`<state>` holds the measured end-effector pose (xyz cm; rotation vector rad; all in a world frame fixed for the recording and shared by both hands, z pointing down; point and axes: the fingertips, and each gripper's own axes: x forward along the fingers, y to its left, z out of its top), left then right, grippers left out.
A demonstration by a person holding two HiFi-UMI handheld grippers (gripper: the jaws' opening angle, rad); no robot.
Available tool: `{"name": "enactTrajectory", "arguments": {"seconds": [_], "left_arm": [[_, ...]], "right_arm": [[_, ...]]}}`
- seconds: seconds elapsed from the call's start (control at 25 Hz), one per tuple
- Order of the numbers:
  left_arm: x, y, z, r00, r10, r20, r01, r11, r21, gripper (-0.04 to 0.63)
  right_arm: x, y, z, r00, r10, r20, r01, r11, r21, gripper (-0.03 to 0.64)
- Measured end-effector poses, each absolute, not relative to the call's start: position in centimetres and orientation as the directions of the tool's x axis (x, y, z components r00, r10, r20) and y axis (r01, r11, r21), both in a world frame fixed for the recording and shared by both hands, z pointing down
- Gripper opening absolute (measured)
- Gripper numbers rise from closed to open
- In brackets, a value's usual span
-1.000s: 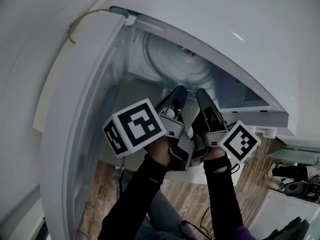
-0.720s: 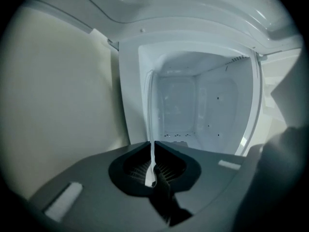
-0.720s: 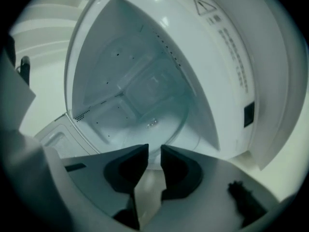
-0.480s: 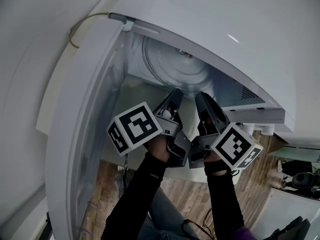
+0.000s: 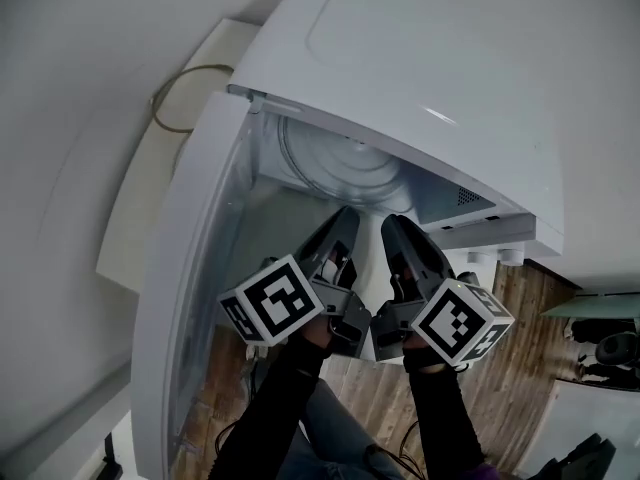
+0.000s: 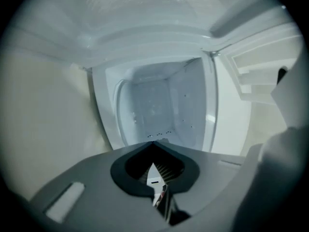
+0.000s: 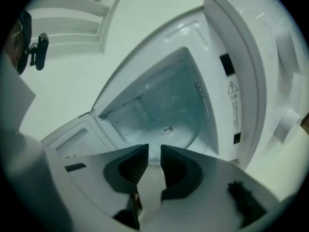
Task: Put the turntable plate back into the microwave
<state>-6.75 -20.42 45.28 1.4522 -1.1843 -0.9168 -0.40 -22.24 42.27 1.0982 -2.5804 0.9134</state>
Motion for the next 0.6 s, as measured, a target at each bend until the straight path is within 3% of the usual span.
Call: {"name": "enactTrajectory", "arguments": {"seconds": [0.2, 0.36, 0.6], "left_arm": [[-6.4, -16.2, 38.9, 0.145, -0.989, 0.028, -0.500, -0.049, 0.864, 0.007], [-6.3, -13.5, 32.0, 0.097, -0.995, -0.004, -0.723, -0.073, 0.687, 0.006], [-7.0, -9.5, 20.9, 0.015, -0.990, -0.143, -0.909, -0.073, 0.411, 0.006]], "right_arm": [[-1.2, -19.1, 36.2, -0.752, -0.566, 0.337, -0.659, 0.641, -0.395, 0.081], [-1.8, -16.2, 29.9, -0.782, -0.567, 0.259, -0.621, 0.747, -0.238, 0.074], [-0.3, -12.0, 19.9, -0.772, -0.627, 0.104, -0.629, 0.777, 0.009, 0.033]]}}
